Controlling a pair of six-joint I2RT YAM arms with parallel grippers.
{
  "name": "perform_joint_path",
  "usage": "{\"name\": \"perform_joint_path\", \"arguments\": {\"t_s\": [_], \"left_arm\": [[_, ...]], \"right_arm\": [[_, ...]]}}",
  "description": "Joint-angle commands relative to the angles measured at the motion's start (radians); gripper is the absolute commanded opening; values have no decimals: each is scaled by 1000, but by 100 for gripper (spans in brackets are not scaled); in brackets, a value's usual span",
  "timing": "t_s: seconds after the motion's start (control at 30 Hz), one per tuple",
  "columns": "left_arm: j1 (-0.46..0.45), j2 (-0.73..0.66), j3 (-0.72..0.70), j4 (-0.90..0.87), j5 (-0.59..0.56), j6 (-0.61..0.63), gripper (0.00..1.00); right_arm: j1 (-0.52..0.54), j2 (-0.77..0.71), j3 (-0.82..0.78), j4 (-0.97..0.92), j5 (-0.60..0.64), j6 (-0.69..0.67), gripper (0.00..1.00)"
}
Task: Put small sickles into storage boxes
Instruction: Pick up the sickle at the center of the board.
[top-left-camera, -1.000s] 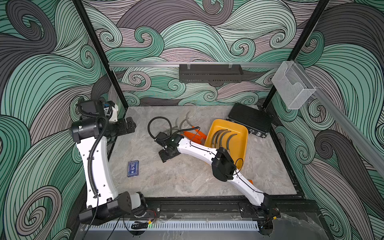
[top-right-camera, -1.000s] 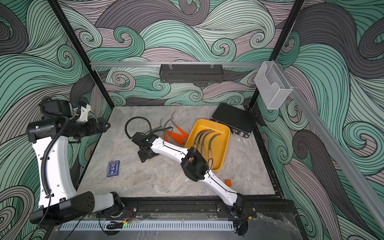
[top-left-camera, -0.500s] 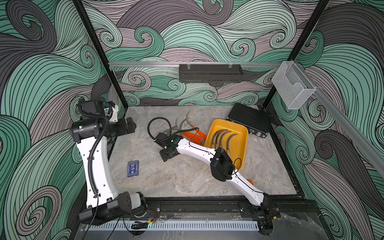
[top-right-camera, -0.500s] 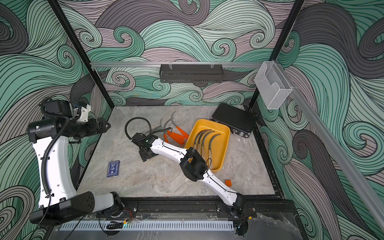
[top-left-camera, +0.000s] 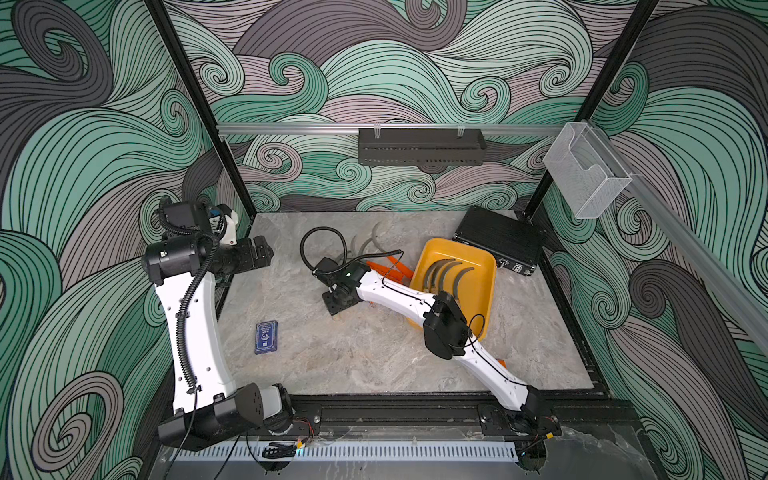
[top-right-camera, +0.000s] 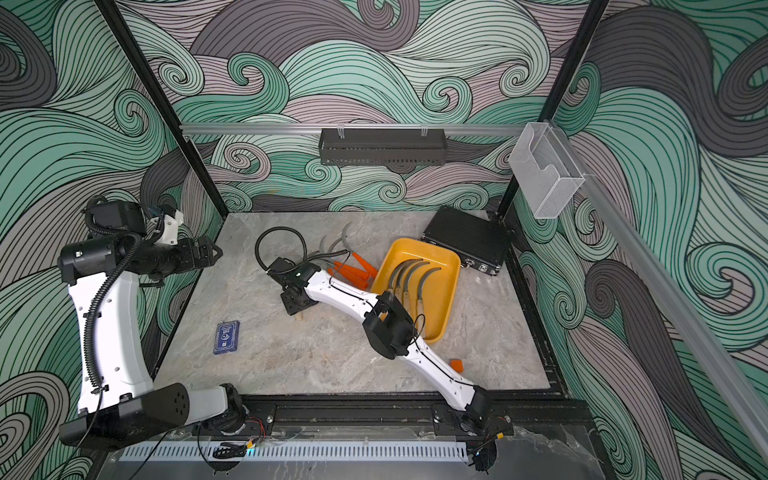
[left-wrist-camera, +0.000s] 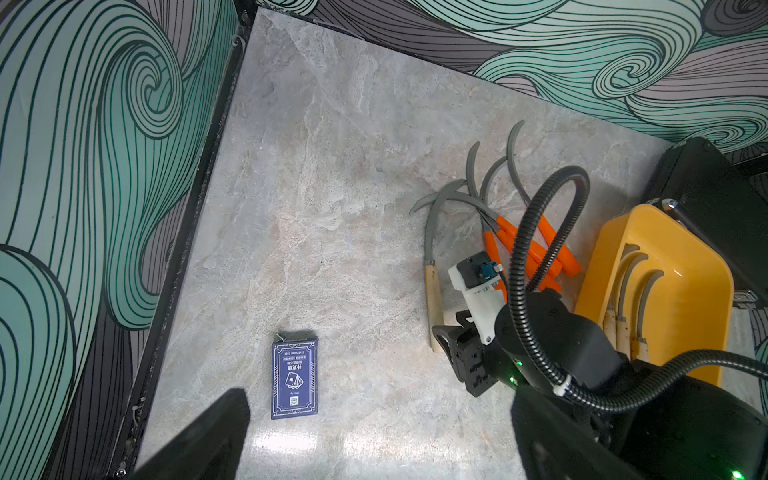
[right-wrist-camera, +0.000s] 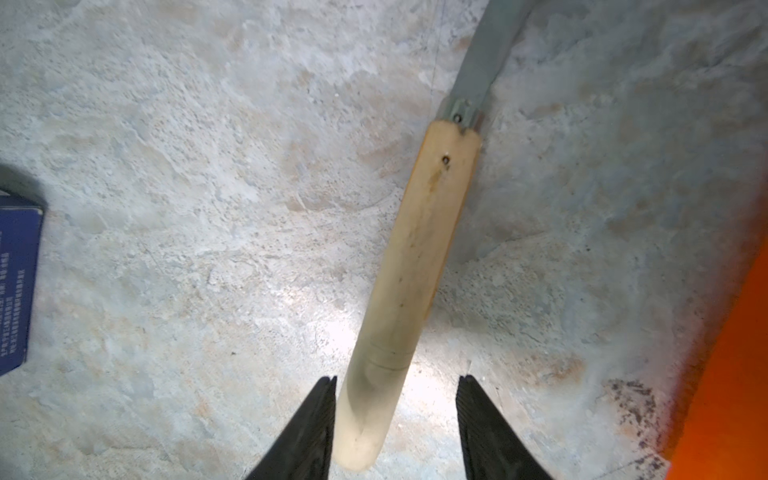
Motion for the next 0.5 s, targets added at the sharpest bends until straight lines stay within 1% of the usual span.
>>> {"name": "perform_joint_path", "arguments": {"t_s": [0.0,0.1,0.37,0.47], "left_arm": [[5,-27,-6,9,19,0,99],[6,-33,-18,15,26,-4,98],[5,-44,-22,14,30,2,99],[6,-48,-21,13,30,9,99]], "right_arm": [[-6,15,18,-45,-3,-19,49],[-7,11,21,-46,-25,-25,50],[4,33,71,-55,-59,-28,60],[6,46,70,-63,-66,-20,61]]}}
